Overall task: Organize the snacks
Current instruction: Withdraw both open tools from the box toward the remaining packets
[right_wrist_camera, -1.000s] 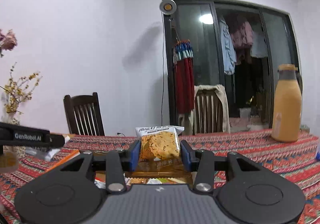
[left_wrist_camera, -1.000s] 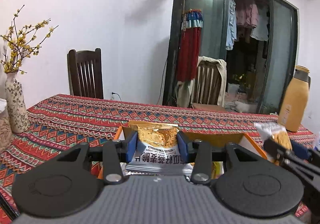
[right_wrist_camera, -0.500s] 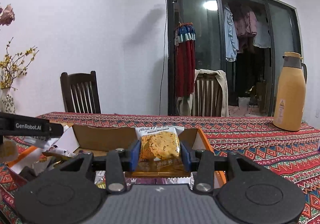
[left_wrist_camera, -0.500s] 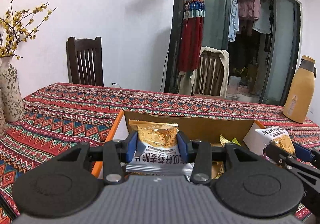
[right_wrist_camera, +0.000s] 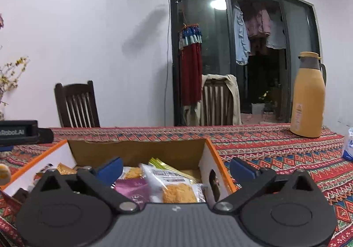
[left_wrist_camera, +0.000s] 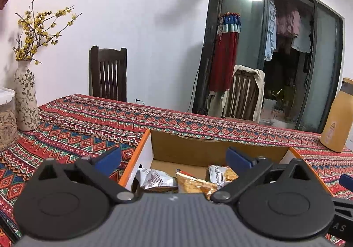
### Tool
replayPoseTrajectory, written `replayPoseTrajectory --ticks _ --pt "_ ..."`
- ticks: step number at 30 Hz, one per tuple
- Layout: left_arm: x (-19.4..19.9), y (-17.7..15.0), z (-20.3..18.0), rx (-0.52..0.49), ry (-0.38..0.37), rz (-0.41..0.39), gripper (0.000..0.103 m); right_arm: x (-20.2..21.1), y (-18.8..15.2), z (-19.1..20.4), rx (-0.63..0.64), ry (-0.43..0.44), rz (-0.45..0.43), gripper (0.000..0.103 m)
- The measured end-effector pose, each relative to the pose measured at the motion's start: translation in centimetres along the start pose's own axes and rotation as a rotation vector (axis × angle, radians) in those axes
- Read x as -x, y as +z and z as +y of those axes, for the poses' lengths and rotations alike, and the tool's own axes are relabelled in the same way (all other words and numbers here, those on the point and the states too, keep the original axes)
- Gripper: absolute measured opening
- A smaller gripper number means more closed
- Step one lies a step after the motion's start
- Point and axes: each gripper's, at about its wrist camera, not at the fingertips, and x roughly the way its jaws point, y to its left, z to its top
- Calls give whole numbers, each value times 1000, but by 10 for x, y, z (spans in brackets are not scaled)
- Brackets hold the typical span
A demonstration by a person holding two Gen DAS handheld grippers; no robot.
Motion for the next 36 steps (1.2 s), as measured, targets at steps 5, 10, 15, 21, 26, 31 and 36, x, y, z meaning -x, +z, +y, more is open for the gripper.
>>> replayPoseTrajectory --ticks 5,10,15,21,26,31,36 --pt "2 0 -2 -6 -2 -5 103 3 -2 0 5 0 -5 103" --pt "2 -2 -3 -12 2 -7 103 6 -1 -2 -2 -4 -18 103" --pt "5 -1 -6 -22 18 -20 103 11 0 -4 -7 -5 -36 103" --pt "31 11 -2 -5 -4 -57 103 43 17 -1 16 6 -75 103" --pt "55 12 3 -14 -40 -56 103 71 16 3 49 33 -60 103" --pt "71 0 15 -47 -62 -23 103 94 2 3 54 65 -19 103" --pt "85 -22 27 -111 -71 3 103 106 -22 0 47 72 45 103"
